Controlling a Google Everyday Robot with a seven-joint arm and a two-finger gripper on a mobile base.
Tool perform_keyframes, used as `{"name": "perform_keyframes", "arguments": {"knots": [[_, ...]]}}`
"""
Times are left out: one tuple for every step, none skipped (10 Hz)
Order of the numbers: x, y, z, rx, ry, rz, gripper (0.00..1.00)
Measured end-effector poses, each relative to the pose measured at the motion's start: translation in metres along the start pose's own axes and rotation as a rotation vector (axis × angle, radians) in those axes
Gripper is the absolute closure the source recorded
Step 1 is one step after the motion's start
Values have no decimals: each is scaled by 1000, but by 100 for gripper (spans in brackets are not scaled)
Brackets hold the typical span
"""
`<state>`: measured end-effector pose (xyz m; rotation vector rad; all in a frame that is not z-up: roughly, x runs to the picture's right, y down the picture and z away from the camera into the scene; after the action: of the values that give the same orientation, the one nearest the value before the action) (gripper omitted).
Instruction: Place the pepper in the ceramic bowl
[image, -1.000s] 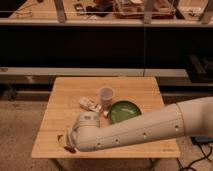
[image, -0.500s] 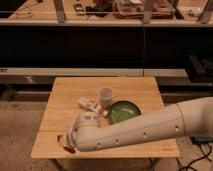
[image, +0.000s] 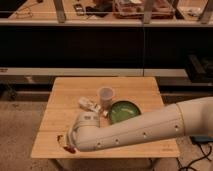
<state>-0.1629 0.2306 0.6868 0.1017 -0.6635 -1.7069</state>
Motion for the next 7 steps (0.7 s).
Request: {"name": "perform_keyframes", "arguments": {"knots": [[2, 5, 5, -1, 12, -11, 35], [2, 9, 9, 0, 19, -19, 35], [2, 14, 16, 3, 24, -28, 35], [0, 17, 23, 12, 21, -29, 35], [0, 16, 23, 15, 20, -33, 35], [0, 15, 24, 15, 20, -34, 35], [0, 16, 24, 15, 20, -33, 35]]}}
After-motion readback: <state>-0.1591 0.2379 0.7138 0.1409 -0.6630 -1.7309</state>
